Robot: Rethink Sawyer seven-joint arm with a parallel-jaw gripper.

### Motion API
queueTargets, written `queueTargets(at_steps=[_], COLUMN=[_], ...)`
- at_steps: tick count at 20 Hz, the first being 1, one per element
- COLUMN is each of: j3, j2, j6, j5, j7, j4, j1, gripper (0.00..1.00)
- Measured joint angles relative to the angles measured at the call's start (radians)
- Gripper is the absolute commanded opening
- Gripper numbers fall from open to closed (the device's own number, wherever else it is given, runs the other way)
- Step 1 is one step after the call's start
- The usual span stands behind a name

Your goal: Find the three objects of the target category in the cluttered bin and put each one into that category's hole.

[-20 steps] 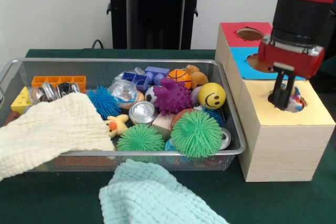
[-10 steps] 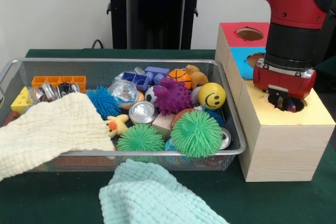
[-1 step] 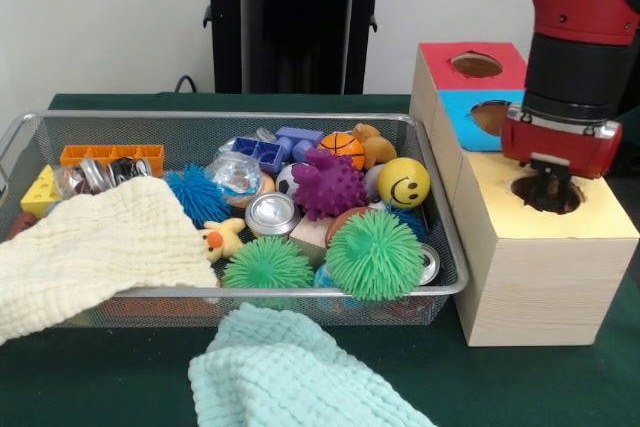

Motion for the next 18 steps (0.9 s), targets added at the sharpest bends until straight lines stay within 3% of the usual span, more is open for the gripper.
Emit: queueTargets(at_steps=[11,18], j3=[-0.029,-0.065], j2=[-0.011,-0.077], j6=[0.029,0.172], j5=[0.0,-0.012], j7=[0.0,0.0], j4=[0.001,0.0], j1=[0.024,0.037], gripper=[0.0,0.0])
